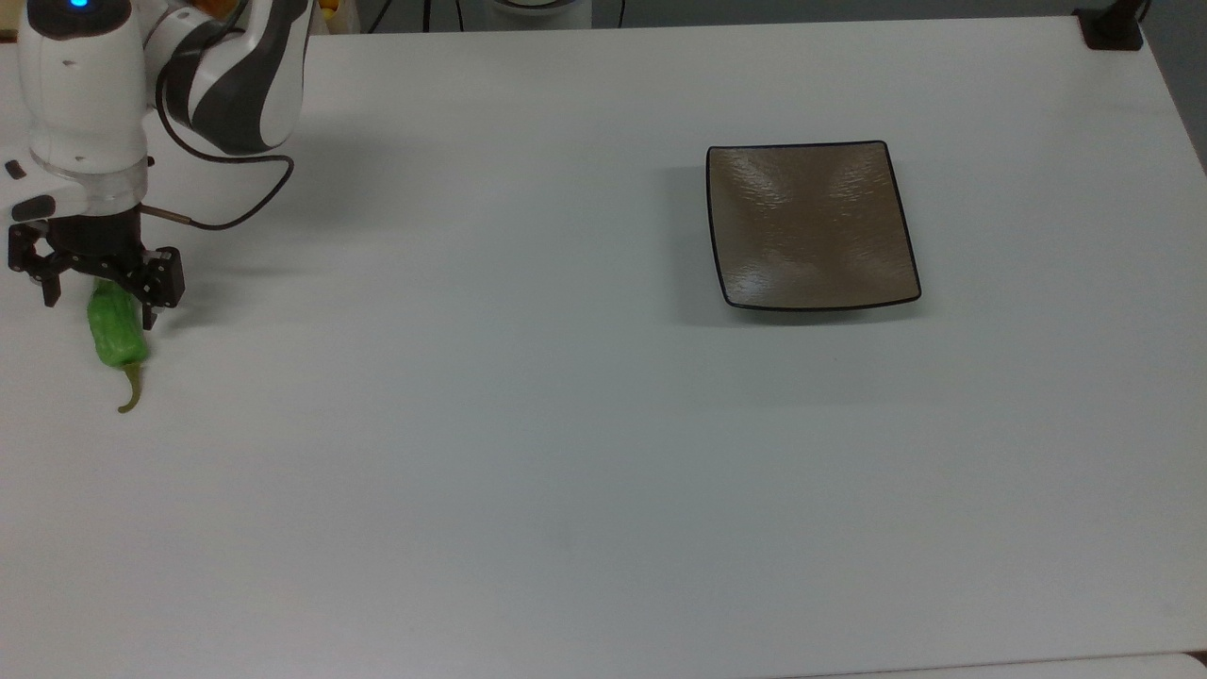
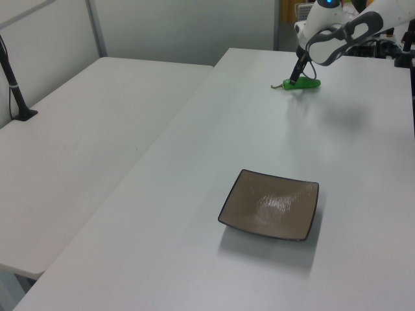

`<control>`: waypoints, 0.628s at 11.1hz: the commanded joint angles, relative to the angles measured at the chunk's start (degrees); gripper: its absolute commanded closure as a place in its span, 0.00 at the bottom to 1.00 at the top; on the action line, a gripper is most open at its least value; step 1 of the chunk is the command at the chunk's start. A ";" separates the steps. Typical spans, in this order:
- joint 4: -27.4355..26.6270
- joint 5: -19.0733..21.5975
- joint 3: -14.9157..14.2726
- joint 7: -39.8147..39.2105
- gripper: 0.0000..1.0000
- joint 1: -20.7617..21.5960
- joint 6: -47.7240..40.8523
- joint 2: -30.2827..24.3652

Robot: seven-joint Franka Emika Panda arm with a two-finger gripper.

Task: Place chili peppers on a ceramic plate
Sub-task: 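Lower the gripper and close it around the green chili pepper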

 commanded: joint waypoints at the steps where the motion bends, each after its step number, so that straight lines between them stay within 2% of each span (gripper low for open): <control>1: 1.69 0.16 -0.09 -1.07 0.00 -0.77 2.01 2.28; 3: 1.78 0.16 -0.09 -0.98 0.03 -0.77 1.92 2.63; 4: 1.78 0.16 -0.09 -1.16 0.24 -0.94 1.92 2.64; 5: 1.78 0.33 -0.09 -1.24 0.62 -0.95 1.92 2.64; 6: 1.69 0.86 -0.09 -1.25 0.71 -0.95 1.92 2.72; 7: 1.78 1.47 -0.01 -1.25 0.75 -0.95 1.92 2.72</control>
